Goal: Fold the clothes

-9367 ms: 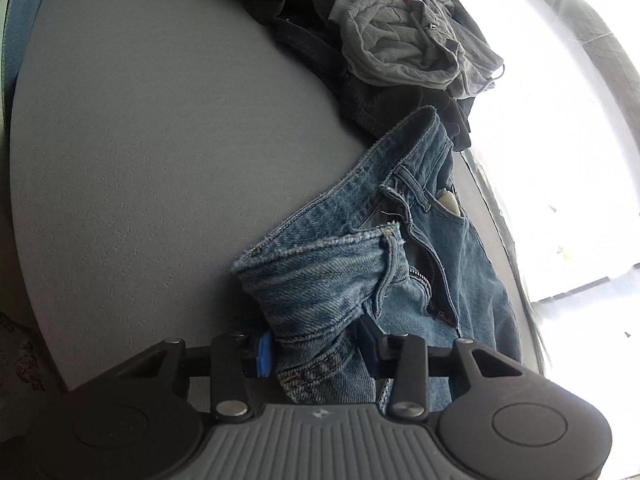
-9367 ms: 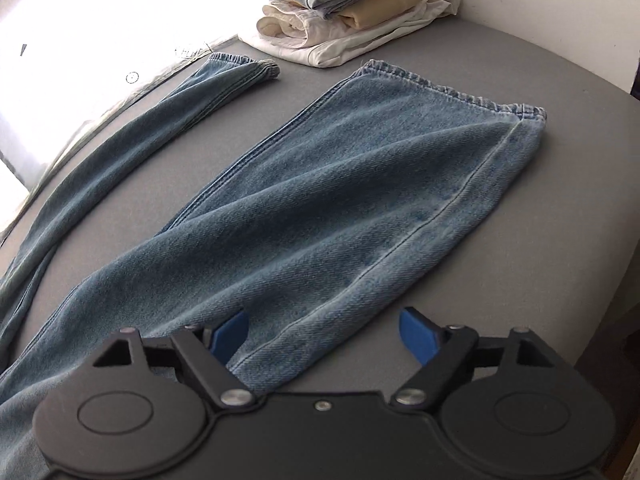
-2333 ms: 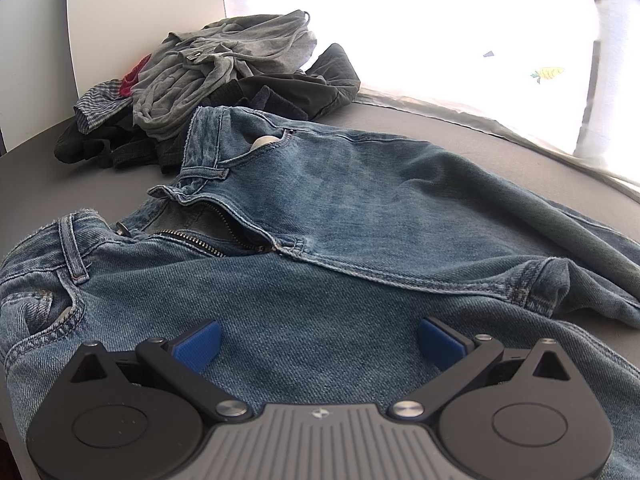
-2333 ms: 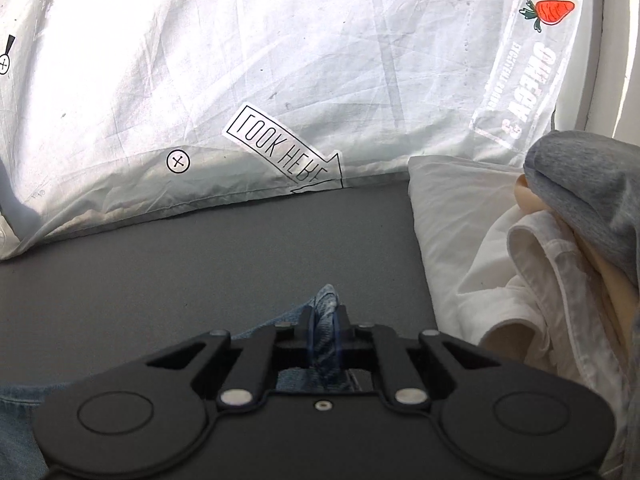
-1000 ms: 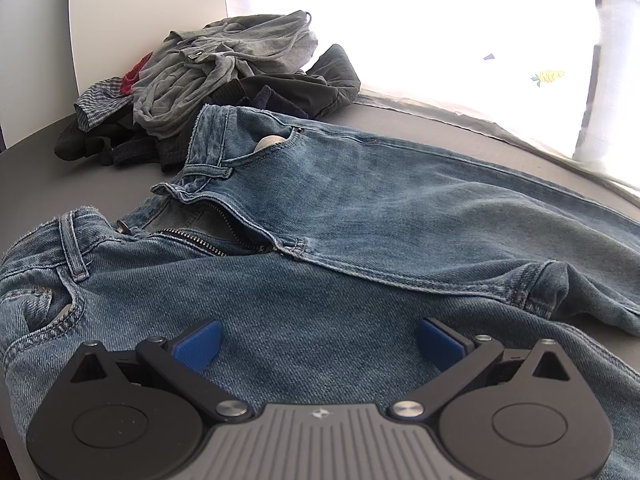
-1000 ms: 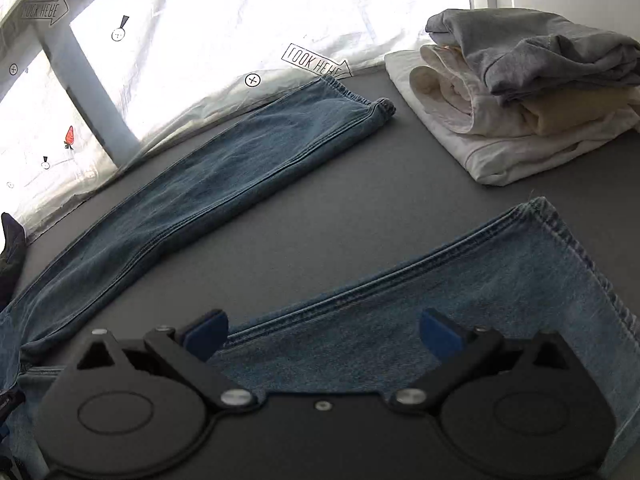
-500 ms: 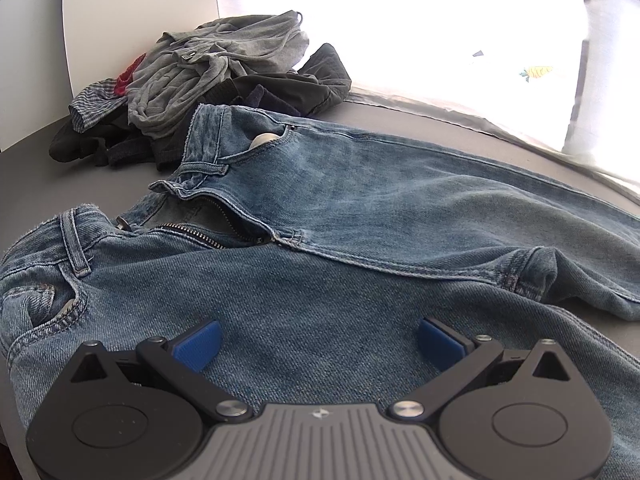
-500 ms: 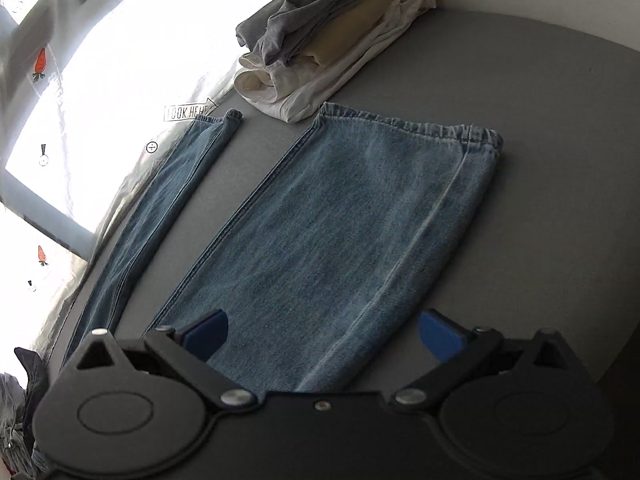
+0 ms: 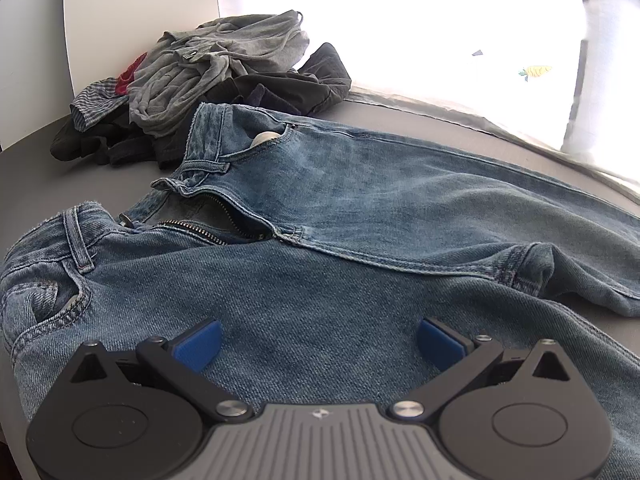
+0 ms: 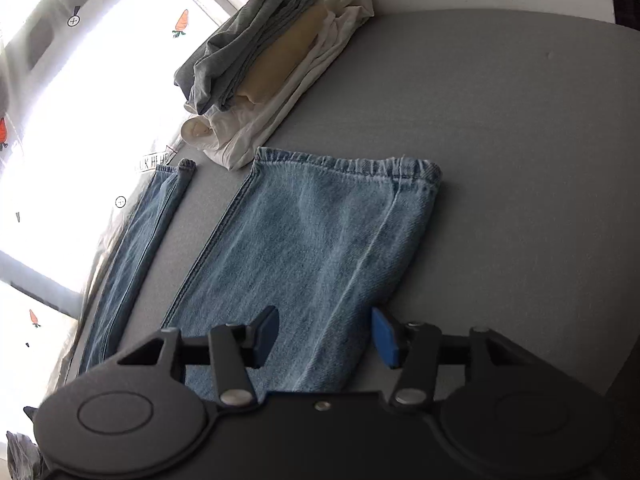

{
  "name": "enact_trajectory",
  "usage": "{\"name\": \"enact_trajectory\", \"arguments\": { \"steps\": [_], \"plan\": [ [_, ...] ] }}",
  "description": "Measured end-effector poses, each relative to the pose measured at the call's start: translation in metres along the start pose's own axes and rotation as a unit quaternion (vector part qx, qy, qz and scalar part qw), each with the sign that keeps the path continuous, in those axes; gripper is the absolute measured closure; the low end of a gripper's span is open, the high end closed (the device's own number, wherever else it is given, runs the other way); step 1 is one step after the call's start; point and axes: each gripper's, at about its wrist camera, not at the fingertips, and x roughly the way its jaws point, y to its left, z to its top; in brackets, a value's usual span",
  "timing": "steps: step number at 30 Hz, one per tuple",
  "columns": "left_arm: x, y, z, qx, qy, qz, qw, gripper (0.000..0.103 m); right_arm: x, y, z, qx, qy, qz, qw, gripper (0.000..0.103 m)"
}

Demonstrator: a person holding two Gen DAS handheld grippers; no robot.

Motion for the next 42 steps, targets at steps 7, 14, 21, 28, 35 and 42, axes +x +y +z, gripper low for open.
{"name": "enact_trajectory", "arguments": {
  "steps": [7, 14, 21, 28, 35, 42],
  "plan": [
    [-0.002, 0.001, -0.002, 0.001, 0.000, 0.000, 1.0000, 0.000, 0.005, -0.046, -0.018, 0.204, 0.023, 0.099, 0.974, 0.081],
    [-0.002, 0.000, -0.003, 0.001, 0.000, 0.001, 1.0000, 0.000, -0.004, -0.032, -0.017, 0.150, 0.025, 0.052, 0.987, 0.082],
    [-0.002, 0.000, -0.003, 0.000, 0.000, 0.002, 1.0000, 0.000, 0.000, -0.020, -0.009, 0.111, 0.033, 0.023, 0.993, 0.076],
    [-0.001, 0.000, -0.002, 0.000, 0.000, 0.001, 1.0000, 0.000, 0.005, -0.025, -0.018, 0.123, 0.020, 0.022, 0.992, 0.100],
    [0.004, 0.002, 0.005, 0.008, 0.015, -0.012, 0.9998, 0.000, 0.008, 0.016, -0.021, -0.054, 0.015, -0.043, 0.998, 0.100],
    [0.009, 0.008, 0.017, 0.032, 0.052, -0.040, 0.9974, 0.000, 0.011, 0.041, -0.026, -0.143, 0.017, -0.104, 0.984, 0.100]
  ]
}}
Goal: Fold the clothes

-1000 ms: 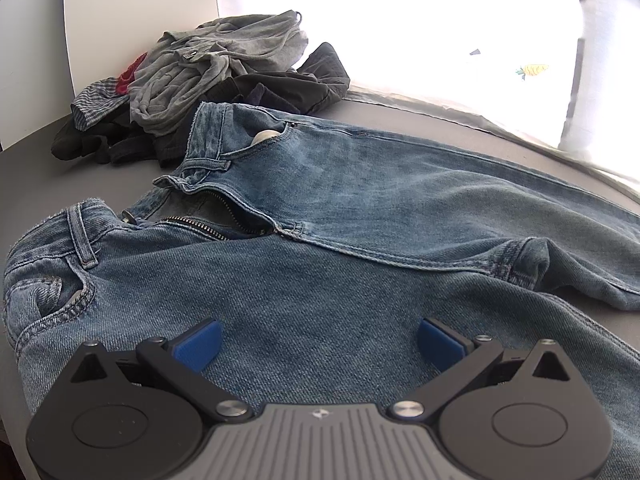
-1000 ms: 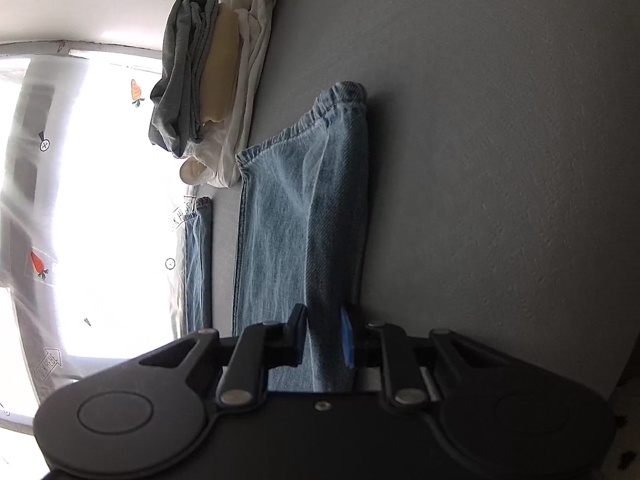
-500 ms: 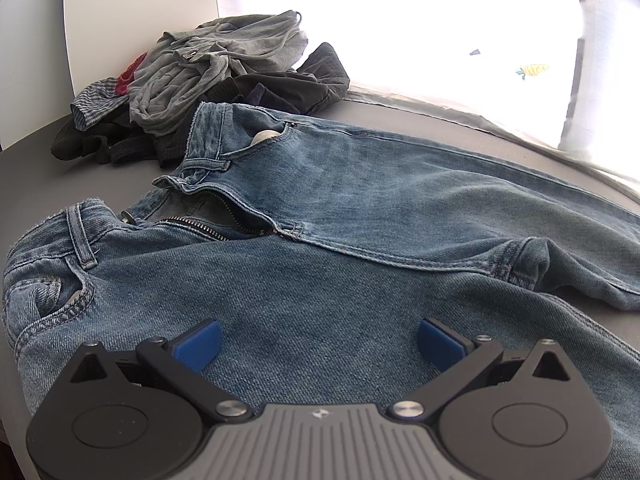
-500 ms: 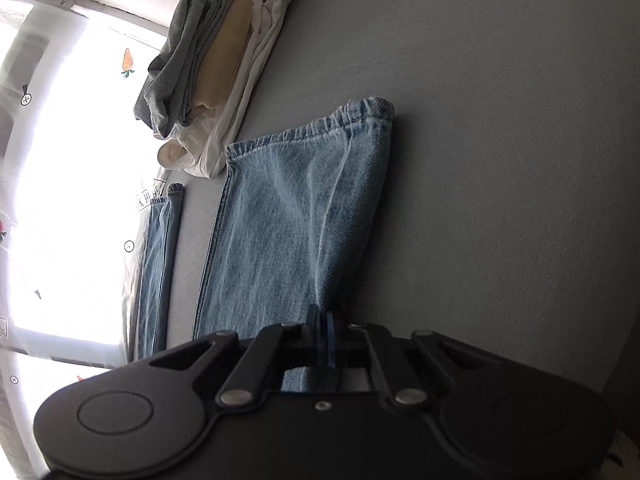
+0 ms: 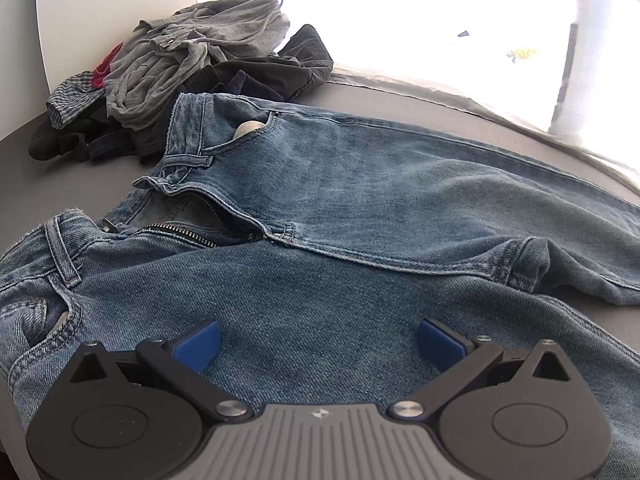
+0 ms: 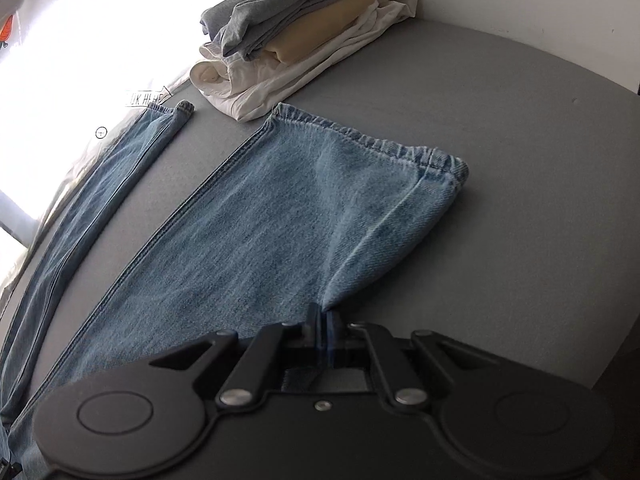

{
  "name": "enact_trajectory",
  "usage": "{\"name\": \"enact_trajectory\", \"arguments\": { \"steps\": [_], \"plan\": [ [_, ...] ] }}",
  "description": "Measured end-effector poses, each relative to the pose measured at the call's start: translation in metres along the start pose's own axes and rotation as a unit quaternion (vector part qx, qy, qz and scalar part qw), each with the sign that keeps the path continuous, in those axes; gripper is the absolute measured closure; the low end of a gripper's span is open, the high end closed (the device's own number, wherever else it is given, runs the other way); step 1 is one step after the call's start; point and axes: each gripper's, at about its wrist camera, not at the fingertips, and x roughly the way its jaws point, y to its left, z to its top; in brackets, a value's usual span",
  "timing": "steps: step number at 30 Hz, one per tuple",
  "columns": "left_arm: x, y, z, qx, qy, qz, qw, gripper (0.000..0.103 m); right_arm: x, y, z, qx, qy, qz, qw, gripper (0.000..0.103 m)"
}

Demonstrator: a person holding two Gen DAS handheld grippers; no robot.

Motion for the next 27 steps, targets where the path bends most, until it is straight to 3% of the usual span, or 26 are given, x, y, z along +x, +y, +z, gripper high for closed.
{"name": "enact_trajectory", "arguments": {
  "steps": [3, 5, 12, 16, 18, 19, 20, 22, 27],
  "plan": [
    [-0.002, 0.011, 0.006, 0.027, 0.029, -0.042, 0.9983, 0.000, 0.000, 0.019, -0.004, -0.060, -0.007, -0.036, 0.998, 0.100],
    [-0.007, 0.024, 0.008, 0.019, 0.040, -0.070, 0.9966, 0.000, 0.001, 0.030, -0.012, -0.093, -0.019, -0.062, 0.994, 0.099],
    [-0.039, 0.099, 0.009, -0.124, 0.055, -0.148, 0.9796, 0.003, 0.005, 0.041, -0.018, -0.075, -0.043, -0.099, 0.991, 0.097],
    [-0.055, 0.134, 0.000, -0.164, 0.057, -0.189, 0.9664, 0.018, 0.007, 0.046, -0.021, -0.080, -0.053, -0.111, 0.989, 0.096],
    [-0.060, 0.146, -0.005, -0.171, 0.060, -0.188, 0.9653, 0.036, 0.008, 0.048, -0.022, -0.071, -0.057, -0.118, 0.989, 0.096],
    [-0.061, 0.155, -0.008, -0.179, 0.065, -0.192, 0.9627, 0.054, 0.008, 0.048, -0.021, -0.064, -0.057, -0.121, 0.989, 0.096],
    [-0.061, 0.161, -0.010, -0.186, 0.070, -0.198, 0.9598, 0.065, 0.009, 0.050, -0.020, -0.059, -0.056, -0.126, 0.989, 0.096],
    [-0.062, 0.173, -0.015, -0.191, 0.080, -0.217, 0.9540, 0.077, 0.010, 0.053, -0.021, -0.064, -0.055, -0.133, 0.988, 0.096],
    [-0.062, 0.179, -0.026, -0.171, 0.106, -0.248, 0.9476, 0.077, 0.009, 0.053, -0.024, -0.069, -0.064, -0.134, 0.986, 0.096]
  ]
}}
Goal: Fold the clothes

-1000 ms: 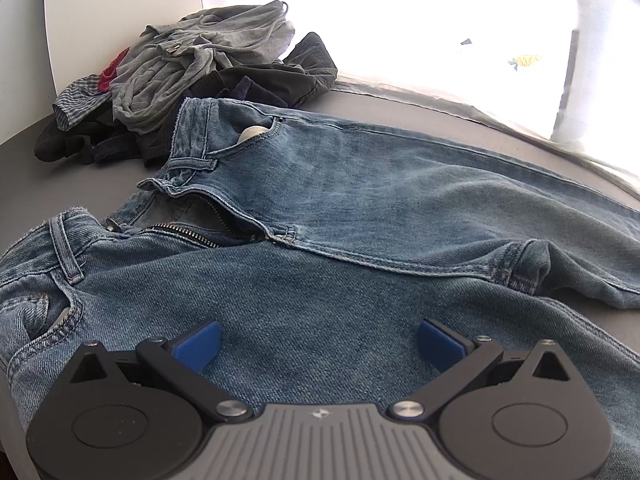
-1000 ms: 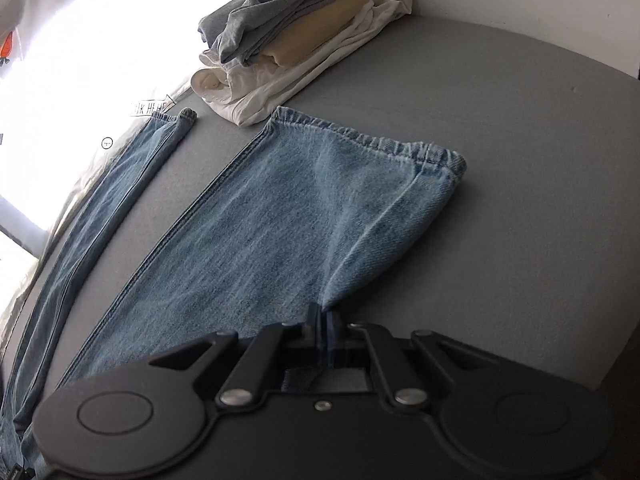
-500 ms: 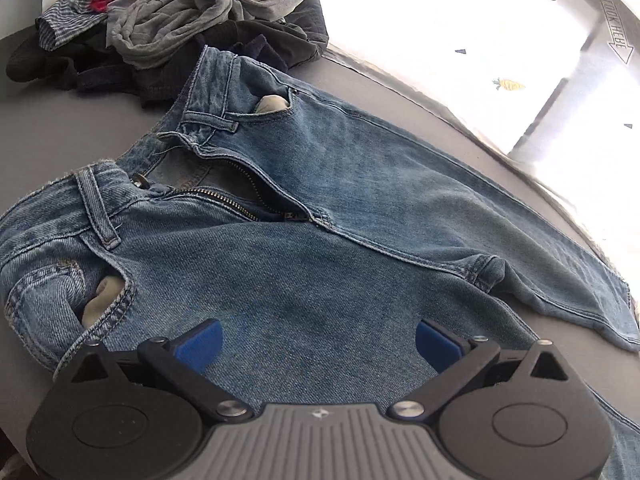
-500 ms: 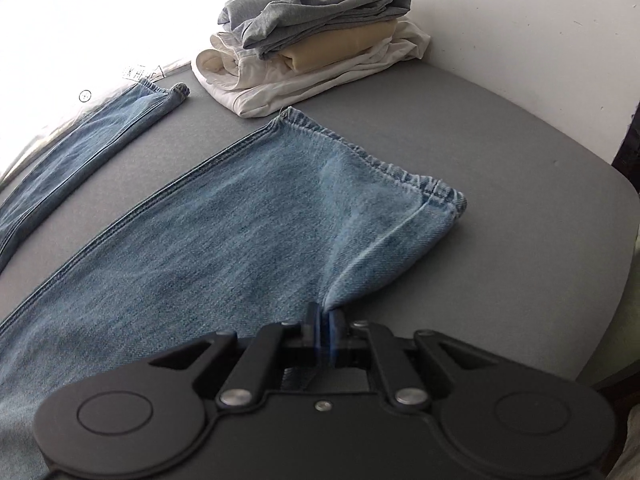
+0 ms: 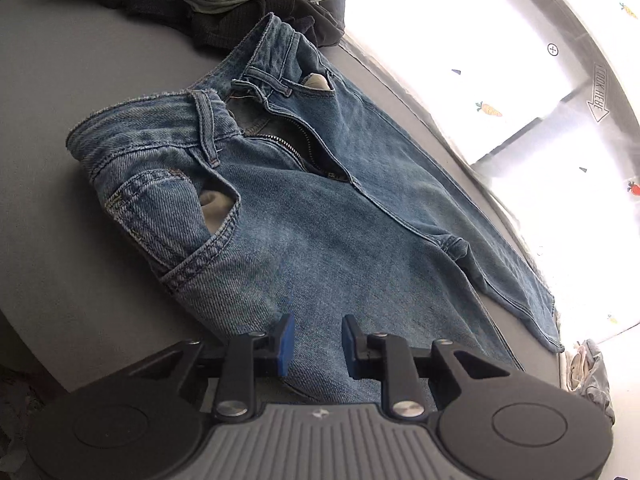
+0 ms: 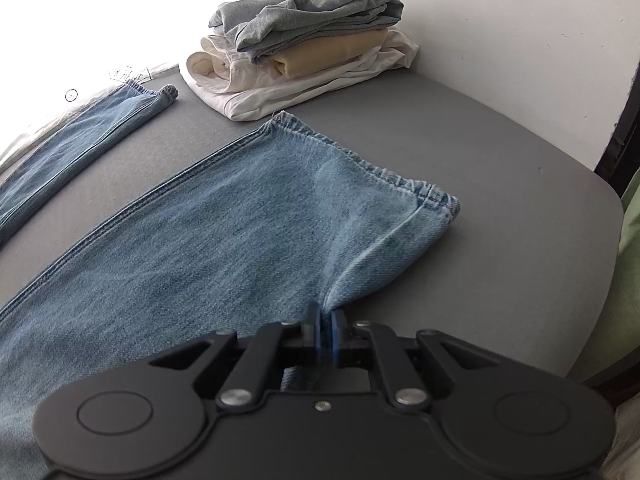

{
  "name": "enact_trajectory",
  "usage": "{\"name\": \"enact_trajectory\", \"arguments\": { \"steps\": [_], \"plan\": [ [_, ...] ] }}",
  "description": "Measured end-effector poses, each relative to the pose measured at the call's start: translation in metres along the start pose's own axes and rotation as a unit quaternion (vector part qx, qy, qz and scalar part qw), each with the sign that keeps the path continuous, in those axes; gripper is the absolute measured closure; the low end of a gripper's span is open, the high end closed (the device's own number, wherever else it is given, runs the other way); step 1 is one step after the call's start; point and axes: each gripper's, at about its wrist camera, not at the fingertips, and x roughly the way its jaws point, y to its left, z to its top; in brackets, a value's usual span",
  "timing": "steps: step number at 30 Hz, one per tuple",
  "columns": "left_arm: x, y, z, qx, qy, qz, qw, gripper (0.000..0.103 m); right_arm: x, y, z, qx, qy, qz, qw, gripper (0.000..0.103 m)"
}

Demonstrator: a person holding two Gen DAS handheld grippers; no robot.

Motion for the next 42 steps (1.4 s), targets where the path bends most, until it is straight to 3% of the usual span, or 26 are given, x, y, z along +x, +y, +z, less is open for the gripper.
{"name": "enact_trajectory", "arguments": {
  "steps": [11, 17, 19, 26, 28, 31, 34, 39, 42],
  "plan": [
    [-0.009, 0.021, 0.008, -0.010, 0.045, -0.028, 0.9985, 0.074, -0.001, 0.003, -0.004, 0.006, -0.012, -0.010, 1.000, 0.095],
    [-0.014, 0.039, 0.004, -0.043, 0.042, 0.009, 0.9981, 0.068, -0.002, 0.003, -0.005, 0.011, -0.017, -0.008, 1.000, 0.095],
    [-0.014, 0.043, 0.003, -0.063, 0.030, -0.004, 0.9976, 0.067, -0.002, 0.003, -0.005, 0.011, -0.018, -0.008, 1.000, 0.095],
    [-0.001, 0.034, 0.010, -0.076, 0.017, -0.015, 0.9968, 0.043, -0.001, 0.005, -0.007, -0.001, -0.023, -0.011, 1.000, 0.095],
    [-0.001, 0.034, 0.011, -0.084, 0.018, -0.017, 0.9961, 0.042, -0.001, 0.006, -0.007, -0.004, -0.025, -0.013, 1.000, 0.095],
    [0.001, 0.035, 0.012, -0.100, 0.011, -0.018, 0.9947, 0.045, -0.001, 0.007, -0.008, -0.011, -0.028, -0.017, 0.999, 0.095],
    [0.002, 0.034, 0.014, -0.098, 0.004, 0.023, 0.9949, 0.080, -0.001, 0.004, -0.007, -0.005, -0.027, -0.010, 1.000, 0.095],
    [0.000, 0.024, 0.022, -0.081, -0.010, 0.015, 0.9966, 0.083, -0.001, -0.026, -0.003, 0.088, -0.006, 0.045, 0.995, 0.099],
    [-0.006, 0.014, 0.031, -0.081, -0.028, -0.009, 0.9963, 0.083, -0.001, -0.042, -0.005, 0.173, 0.000, 0.072, 0.982, 0.100]
  ]
}}
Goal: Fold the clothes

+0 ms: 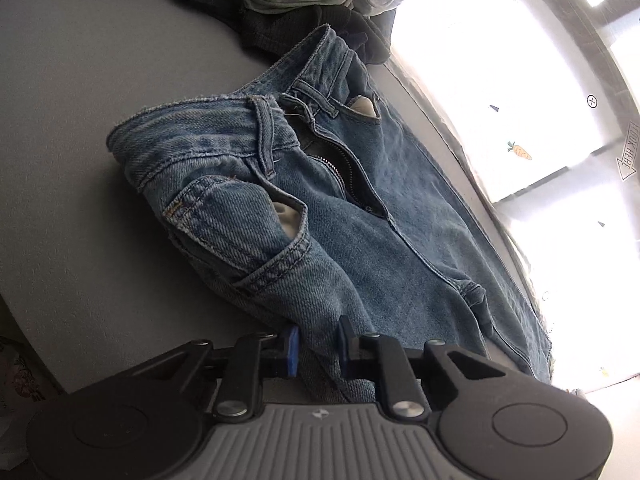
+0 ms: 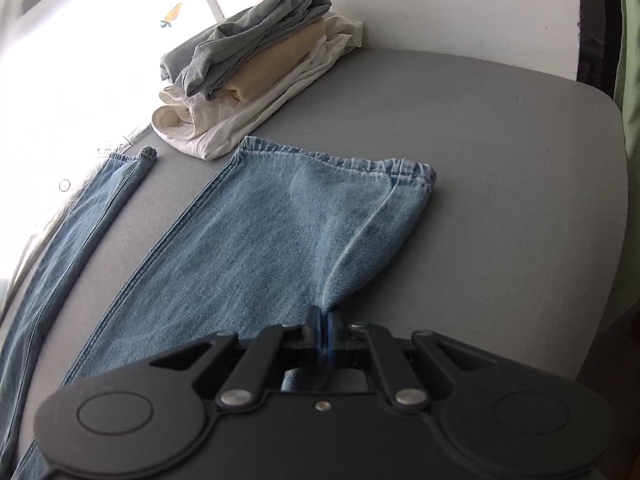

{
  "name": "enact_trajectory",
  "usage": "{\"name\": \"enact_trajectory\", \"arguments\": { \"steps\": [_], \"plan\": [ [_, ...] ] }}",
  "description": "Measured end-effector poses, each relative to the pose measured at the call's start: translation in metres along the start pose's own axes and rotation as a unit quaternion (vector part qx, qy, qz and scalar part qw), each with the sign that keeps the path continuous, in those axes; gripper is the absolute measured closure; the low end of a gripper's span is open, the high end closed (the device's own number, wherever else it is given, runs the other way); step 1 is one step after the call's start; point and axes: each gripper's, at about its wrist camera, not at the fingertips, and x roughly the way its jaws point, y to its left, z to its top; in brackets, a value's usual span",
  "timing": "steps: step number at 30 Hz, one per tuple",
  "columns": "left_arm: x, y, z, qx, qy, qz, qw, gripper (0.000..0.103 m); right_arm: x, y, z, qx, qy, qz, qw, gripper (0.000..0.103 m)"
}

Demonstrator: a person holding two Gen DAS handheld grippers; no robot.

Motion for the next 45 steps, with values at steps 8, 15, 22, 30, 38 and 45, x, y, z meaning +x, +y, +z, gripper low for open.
{"name": "enact_trajectory", "arguments": {
  "steps": [8, 15, 22, 30, 38, 45],
  "plan": [
    [0.000, -0.038, 0.024, 0.014, -0.034, -0.040, 0.9985, 0.084, -0.022, 0.010, 0.020, 0.074, -0.037, 0.091, 0.992, 0.100],
    [0.005, -0.066, 0.046, 0.028, -0.066, -0.064, 0.9954, 0.084, -0.028, 0.043, 0.049, 0.062, -0.065, 0.143, 0.986, 0.100],
    [0.018, -0.081, 0.066, 0.030, -0.081, -0.075, 0.9934, 0.085, -0.017, 0.083, 0.074, 0.046, -0.075, 0.169, 0.982, 0.100],
    [0.042, -0.095, 0.086, 0.032, -0.095, -0.075, 0.9921, 0.086, 0.004, 0.146, 0.099, 0.005, -0.083, 0.195, 0.977, 0.100],
    [0.090, -0.113, 0.118, 0.017, -0.103, -0.061, 0.9926, 0.086, 0.038, 0.230, 0.125, -0.024, -0.089, 0.215, 0.972, 0.100],
    [0.145, -0.135, 0.156, 0.009, -0.104, -0.041, 0.9937, 0.086, 0.091, 0.322, 0.139, -0.069, -0.077, 0.214, 0.971, 0.100]
  ]
}}
